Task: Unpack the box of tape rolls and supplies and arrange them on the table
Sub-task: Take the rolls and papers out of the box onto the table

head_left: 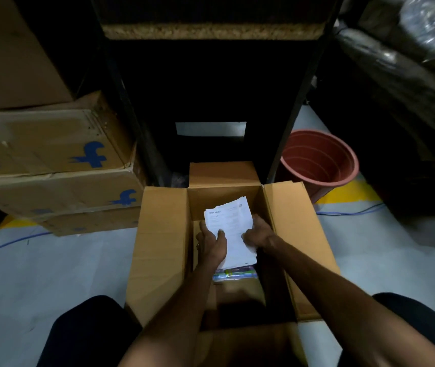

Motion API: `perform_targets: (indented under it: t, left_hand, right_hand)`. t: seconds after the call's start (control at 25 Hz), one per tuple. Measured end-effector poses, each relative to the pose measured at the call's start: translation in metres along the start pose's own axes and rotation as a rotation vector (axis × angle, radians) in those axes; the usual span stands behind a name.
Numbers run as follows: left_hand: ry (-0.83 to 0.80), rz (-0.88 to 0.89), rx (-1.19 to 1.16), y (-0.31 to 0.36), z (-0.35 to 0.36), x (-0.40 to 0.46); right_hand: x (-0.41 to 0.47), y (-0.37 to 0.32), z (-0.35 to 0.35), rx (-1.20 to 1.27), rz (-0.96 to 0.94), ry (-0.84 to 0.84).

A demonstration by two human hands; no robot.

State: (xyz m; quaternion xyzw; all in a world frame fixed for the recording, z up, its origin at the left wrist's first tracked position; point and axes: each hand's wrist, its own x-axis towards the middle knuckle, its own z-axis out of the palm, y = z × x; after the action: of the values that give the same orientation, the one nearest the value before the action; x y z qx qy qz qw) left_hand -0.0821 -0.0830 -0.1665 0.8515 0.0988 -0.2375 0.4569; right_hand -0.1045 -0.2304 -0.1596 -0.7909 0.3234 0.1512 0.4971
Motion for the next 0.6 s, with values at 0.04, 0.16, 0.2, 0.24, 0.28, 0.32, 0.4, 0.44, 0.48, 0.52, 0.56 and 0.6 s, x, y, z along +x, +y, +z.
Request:
perform_targets:
  t: [0.04,0.16,0.2,0.24,0.28,0.32,0.4,0.44,0.48,0.52,0.56,0.6]
  left_hand:
    - [0.006,-0.073,-0.110,0.007,0.000,-0.004]
    - [-0.068,-0.220,-0.354,0.016,-0.004,-0.008]
    - [-0.099,-0.227,-0.414,0.017,-0.006,-0.007]
    - [-0.119,-0.221,-0.453,0.019,-0.008,-0.006]
    - [-0.125,-0.205,-0.467,0.022,-0.010,-0.006]
    - [-0.117,-0.181,-0.470,0.025,-0.012,-0.009]
    - [-0.091,-0.113,-0.470,0.032,-0.016,-0.018]
    - [-0.090,-0.075,-0.448,0.036,-0.018,-0.023]
    - [-0.092,-0.037,-0.418,0.037,-0.019,-0.027]
    - [-0.095,0.001,-0.380,0.037,-0.019,-0.029]
    - [-0.101,0.035,-0.343,0.034,-0.020,-0.028]
    - [-0.106,0.061,-0.303,0.033,-0.022,-0.029]
  right_hand:
    - [-0.003,-0.001,-0.007,0.008,-0.011,-0.031]
    - [-0.010,-0.005,-0.022,0.077,-0.052,-0.092]
    - [-0.019,-0.010,-0.026,0.086,-0.050,-0.114]
    - [-0.024,-0.012,-0.027,0.091,-0.062,-0.147]
    - [-0.028,-0.016,-0.028,0.109,-0.076,-0.191]
    - [-0.029,-0.017,-0.026,0.118,-0.088,-0.204]
    - [-0.024,-0.015,-0.018,0.137,-0.082,-0.147]
    - [-0.019,-0.015,-0.013,0.168,-0.057,-0.125]
    - [-0.020,-0.019,-0.008,0.191,-0.054,-0.107]
    - [-0.023,-0.024,-0.005,0.204,-0.062,-0.091]
    - [-0.027,-0.030,-0.003,0.209,-0.077,-0.071]
    - [-0.032,-0.034,-0.003,0.204,-0.084,-0.053]
